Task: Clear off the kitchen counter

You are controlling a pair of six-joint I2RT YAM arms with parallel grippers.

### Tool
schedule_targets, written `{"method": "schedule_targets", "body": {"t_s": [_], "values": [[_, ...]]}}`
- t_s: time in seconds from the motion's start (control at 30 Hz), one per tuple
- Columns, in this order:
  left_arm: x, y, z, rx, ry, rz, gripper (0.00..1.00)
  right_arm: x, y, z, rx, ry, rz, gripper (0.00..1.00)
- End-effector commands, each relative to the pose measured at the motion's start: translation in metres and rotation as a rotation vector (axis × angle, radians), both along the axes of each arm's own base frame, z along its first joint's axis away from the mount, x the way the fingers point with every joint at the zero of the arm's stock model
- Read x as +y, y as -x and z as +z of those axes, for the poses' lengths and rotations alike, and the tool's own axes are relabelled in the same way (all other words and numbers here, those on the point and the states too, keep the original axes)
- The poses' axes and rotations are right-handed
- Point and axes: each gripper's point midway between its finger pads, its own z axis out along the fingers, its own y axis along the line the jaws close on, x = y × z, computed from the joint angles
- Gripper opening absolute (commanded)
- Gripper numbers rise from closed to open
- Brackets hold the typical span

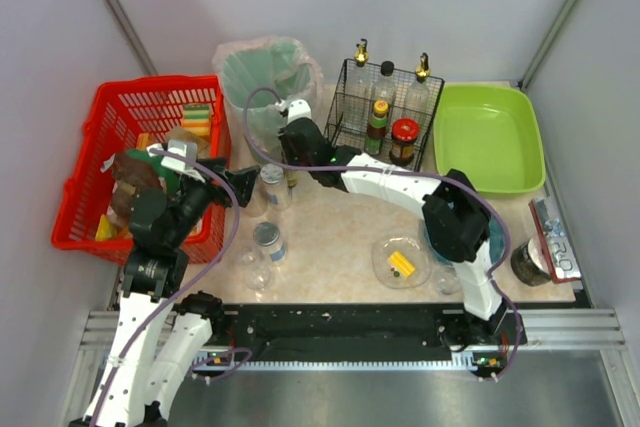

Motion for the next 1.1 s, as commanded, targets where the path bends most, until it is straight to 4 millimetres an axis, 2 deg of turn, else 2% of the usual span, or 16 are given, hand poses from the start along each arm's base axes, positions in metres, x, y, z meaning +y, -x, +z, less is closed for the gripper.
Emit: {"method": "schedule_targets", "body": {"t_s": [0.0,0.2,0.33,0.5,0.63,0.77,0.9,0.97,1.07], "values": [[-0.002,0.000,0.012,-0.062,0.000,-0.010,0.91,-0.025,0.004,0.093,-0.170,-0.069,-0.050,0.00],[-0.002,0.000,0.012,-0.061,0.001,-0.012,0.91,-0.065,0.006,0.140,-0.270,-0.054,-0.106,0.00],[-0.002,-0.001,0.012,-0.060,0.001,-0.012,0.91,-0.095,0.004,0.180,-0.320,-0.101,-0.150,0.00],[-0.002,-0.002,0.010,-0.055,0.000,-0.010,0.91,-0.134,-0.006,0.210,-0.374,-0.106,-0.249,0.00],[-0.002,-0.002,0.010,-0.052,0.000,-0.012,0.91,-0.162,-0.023,0.217,-0.394,-0.095,-0.332,0.00],[-0.002,-0.003,0.010,-0.052,0.000,-0.009,0.91,-0.177,-0.038,0.221,-0.429,-0.083,-0.387,0.00],[-0.002,-0.003,0.009,-0.048,-0.002,-0.010,0.91,-0.181,-0.053,0.217,-0.441,-0.058,-0.417,0.00],[-0.002,-0.004,0.009,-0.048,-0.002,-0.010,0.91,-0.179,-0.059,0.219,-0.458,-0.068,-0.426,0.00],[-0.002,-0.004,0.008,-0.045,-0.003,-0.010,0.91,-0.173,-0.066,0.211,-0.450,-0.059,-0.424,0.00]]}}
